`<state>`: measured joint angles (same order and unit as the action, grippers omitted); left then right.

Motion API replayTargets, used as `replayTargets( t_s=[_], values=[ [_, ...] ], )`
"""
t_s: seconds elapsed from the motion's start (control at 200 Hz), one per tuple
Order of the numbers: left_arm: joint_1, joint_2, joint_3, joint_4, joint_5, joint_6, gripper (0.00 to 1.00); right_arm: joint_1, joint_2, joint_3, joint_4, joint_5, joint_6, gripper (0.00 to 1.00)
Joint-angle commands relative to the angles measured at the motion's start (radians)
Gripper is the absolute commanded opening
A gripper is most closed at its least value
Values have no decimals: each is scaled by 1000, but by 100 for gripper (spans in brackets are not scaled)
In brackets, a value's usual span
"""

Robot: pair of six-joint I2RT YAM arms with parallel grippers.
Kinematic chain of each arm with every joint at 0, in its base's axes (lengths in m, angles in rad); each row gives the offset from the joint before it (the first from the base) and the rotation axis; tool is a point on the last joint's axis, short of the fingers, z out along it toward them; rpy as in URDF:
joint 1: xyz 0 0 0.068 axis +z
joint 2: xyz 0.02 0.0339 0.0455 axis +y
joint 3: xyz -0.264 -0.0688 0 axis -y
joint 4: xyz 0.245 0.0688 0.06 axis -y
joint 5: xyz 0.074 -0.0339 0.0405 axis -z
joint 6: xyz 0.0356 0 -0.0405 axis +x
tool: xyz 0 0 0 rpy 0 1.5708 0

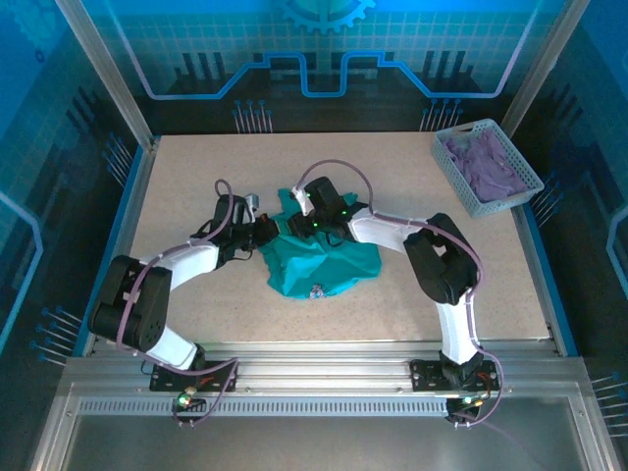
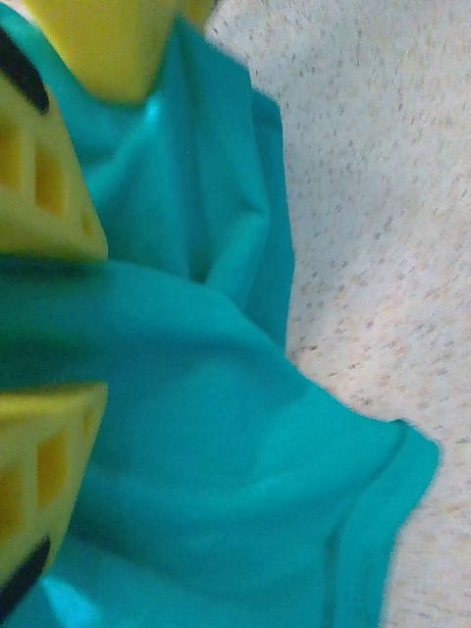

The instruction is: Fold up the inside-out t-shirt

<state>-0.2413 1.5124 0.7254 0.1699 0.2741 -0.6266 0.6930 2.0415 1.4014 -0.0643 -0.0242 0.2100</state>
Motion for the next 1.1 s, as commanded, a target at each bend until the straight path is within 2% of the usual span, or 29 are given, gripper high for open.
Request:
replayTargets(
  t_s=[0.0,0.055,0.1,0.22,0.365,0.515,0.62,0.685,0.78,0.89,0.975,1.095],
  values=[
    [6,-67,-14,0,-9,27,0,-15,-7,38,-51,12,21,12],
    [5,-97,-13,-8,-2,31,0,-30,-55,7,-30,10,29,3],
    [5,-129,-10,-12,8,32,0,-48,-107,-31,-7,-5,38,0],
    [-9,-230,17,-35,36,30,0,-99,-280,-129,19,-58,60,0],
    [-97,-375,102,-111,-15,88,0,-152,-497,-226,-9,-79,57,0],
    [-207,-461,219,-190,-104,176,0,-191,-679,-281,-101,-40,22,0],
    [-276,-464,289,-217,-124,219,0,-202,-751,-278,-220,40,-24,0],
    [-320,-438,321,-231,-134,236,0,-206,-770,-264,-301,111,-43,6],
    [-375,-383,348,-235,-135,228,0,-207,-813,-270,-380,235,-61,24],
    [-433,-319,370,-232,-145,210,0,-181,-936,-361,-356,271,-65,40],
    [-461,-273,389,-245,-163,203,0,-94,-1046,-454,-329,299,-63,44],
    [-478,-232,415,-273,-198,197,0,97,-1135,-596,-253,313,9,49]
  ],
)
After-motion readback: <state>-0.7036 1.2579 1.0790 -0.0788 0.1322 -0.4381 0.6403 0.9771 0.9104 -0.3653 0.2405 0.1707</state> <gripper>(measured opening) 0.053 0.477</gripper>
